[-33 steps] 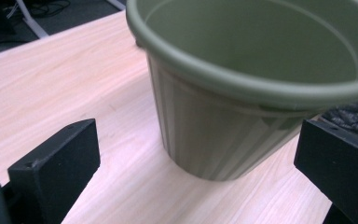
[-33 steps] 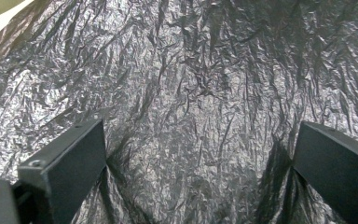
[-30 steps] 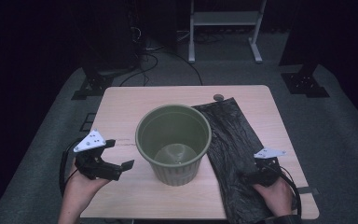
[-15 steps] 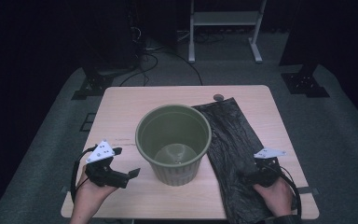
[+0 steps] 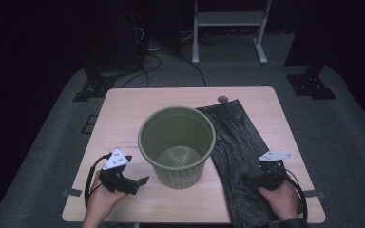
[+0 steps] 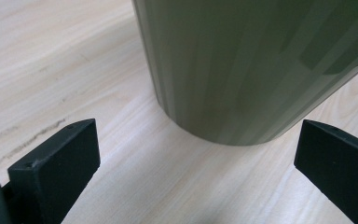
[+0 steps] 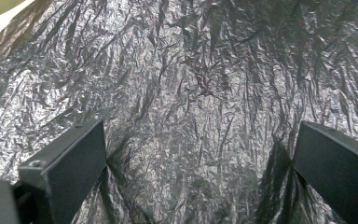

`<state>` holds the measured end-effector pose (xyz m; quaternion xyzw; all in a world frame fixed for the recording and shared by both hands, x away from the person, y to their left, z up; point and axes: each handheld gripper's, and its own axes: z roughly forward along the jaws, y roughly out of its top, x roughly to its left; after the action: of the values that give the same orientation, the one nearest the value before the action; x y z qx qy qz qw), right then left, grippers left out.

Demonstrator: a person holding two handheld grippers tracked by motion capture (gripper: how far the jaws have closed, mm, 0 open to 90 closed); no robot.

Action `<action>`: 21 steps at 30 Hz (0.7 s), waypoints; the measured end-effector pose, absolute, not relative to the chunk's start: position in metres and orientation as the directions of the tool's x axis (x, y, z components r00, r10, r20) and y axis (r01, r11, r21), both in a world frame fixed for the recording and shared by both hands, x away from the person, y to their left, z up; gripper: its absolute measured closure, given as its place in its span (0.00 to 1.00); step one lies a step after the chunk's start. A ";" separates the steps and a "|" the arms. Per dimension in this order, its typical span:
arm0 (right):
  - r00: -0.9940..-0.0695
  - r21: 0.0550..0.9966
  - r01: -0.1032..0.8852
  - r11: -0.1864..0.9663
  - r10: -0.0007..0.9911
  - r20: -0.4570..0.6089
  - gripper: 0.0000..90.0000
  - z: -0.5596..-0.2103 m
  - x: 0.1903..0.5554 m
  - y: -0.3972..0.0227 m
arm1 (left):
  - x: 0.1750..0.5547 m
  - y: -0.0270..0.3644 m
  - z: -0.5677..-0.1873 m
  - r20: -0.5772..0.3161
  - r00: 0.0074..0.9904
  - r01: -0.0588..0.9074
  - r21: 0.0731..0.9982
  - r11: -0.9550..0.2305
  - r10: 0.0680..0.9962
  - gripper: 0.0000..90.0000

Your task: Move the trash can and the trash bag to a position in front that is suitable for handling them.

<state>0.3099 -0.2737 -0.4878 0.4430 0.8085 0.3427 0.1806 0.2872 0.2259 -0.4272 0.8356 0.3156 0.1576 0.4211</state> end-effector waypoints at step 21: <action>-0.548 0.714 0.590 0.377 0.836 0.011 0.02 -0.488 0.310 -0.274 | 0.302 0.223 -0.474 0.009 0.759 0.439 0.732 -0.521 0.652 0.00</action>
<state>0.3098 -0.2736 -0.4878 0.4400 0.8101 0.3435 0.1796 0.3025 0.2227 -0.4742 0.8604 0.3170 0.1423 0.3727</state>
